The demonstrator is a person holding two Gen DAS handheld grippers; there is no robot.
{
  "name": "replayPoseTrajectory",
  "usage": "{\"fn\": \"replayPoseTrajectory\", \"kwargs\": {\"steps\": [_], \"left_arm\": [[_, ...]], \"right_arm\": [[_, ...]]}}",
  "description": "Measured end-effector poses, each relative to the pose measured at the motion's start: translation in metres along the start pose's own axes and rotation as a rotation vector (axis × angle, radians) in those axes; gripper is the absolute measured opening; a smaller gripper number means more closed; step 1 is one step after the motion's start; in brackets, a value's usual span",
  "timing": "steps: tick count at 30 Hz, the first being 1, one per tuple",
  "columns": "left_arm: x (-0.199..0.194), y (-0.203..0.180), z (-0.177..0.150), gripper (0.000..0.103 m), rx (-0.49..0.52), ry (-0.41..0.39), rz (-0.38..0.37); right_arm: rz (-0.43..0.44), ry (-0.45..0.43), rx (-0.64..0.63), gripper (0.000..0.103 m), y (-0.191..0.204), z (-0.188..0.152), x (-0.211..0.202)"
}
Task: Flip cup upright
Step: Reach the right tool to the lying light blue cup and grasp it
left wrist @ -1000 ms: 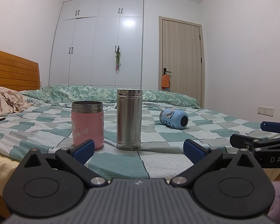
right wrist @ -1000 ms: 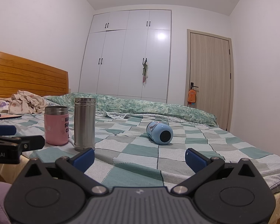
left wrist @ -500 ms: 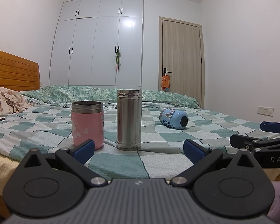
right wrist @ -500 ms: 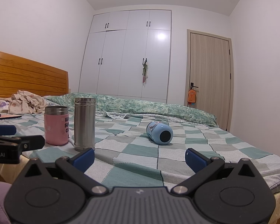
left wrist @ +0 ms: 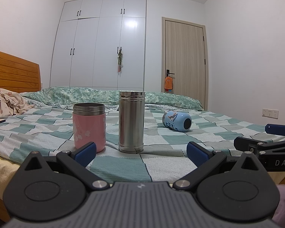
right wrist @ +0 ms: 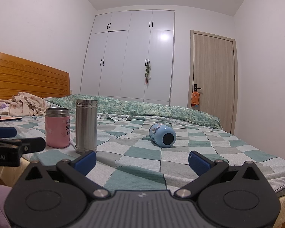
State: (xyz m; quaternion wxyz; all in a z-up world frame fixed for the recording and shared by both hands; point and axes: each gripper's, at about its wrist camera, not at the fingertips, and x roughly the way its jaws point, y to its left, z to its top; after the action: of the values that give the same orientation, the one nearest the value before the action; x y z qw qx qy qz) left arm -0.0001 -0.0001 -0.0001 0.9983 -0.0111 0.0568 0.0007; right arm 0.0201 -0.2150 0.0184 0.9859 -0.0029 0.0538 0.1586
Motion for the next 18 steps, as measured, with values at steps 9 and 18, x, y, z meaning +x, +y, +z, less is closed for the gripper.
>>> {"fn": "replayPoseTrajectory", "kwargs": {"steps": [9, 18], "left_arm": [[0.004, -0.003, 0.004, 0.103, 0.024, 0.024, -0.017], [0.053, -0.031, 0.038, 0.103, 0.109, 0.056, -0.203]], "right_arm": [[0.007, 0.010, 0.006, 0.103, -0.002, 0.003, 0.001], [0.035, 0.037, -0.029, 0.103, -0.045, 0.041, 0.032]]}}
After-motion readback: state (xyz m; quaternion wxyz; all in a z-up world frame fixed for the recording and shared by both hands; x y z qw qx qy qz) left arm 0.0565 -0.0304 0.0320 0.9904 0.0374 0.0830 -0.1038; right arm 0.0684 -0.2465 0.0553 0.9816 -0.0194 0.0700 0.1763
